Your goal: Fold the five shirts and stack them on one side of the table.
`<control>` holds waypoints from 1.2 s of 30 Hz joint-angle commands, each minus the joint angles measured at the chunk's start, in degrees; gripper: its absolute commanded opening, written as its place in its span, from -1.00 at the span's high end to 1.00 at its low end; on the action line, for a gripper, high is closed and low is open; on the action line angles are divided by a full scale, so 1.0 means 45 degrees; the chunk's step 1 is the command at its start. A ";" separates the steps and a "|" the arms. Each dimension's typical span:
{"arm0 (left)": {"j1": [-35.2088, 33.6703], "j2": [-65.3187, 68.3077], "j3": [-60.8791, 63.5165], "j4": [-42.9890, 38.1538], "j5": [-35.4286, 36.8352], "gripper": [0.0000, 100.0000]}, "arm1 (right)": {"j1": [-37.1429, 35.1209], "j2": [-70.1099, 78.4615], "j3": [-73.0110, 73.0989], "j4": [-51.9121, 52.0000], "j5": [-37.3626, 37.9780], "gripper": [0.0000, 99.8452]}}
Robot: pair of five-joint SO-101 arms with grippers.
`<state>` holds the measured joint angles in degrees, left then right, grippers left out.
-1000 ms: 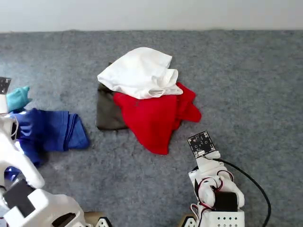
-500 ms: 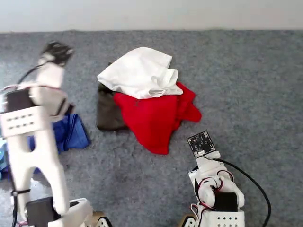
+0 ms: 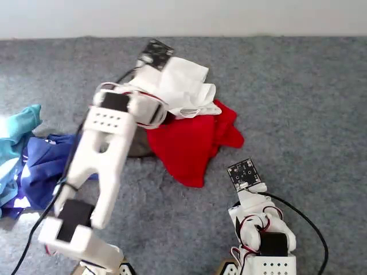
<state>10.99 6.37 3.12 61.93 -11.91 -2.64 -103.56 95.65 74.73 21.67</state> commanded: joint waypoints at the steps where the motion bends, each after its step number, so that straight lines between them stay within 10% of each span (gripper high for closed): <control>1: 0.0664 0.1055 -0.1280 -0.0215 0.0137 0.39 | 0.0010 -0.0068 0.0156 0.0068 -0.0059 0.96; 10: 0.1114 0.6115 -0.3878 0.0508 0.0176 0.41 | 0.0010 -0.0068 0.0156 0.0068 -0.0059 0.96; 16: 0.0957 0.7775 -0.7805 0.3829 0.0156 1.00 | 0.0010 -0.0068 0.0156 0.0068 -0.0059 0.96; 24: 0.0527 0.7326 -1.4584 0.8596 0.1504 0.98 | 0.0010 -0.0068 0.0156 0.0068 -0.0059 0.96; 36: -0.2422 0.3536 -1.6869 0.8537 0.2520 0.98 | 0.0010 -0.0068 0.0156 0.0068 -0.0059 0.96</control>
<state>4.40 30.73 -69.85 99.47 -1.27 -2.64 -103.56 95.65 74.73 21.67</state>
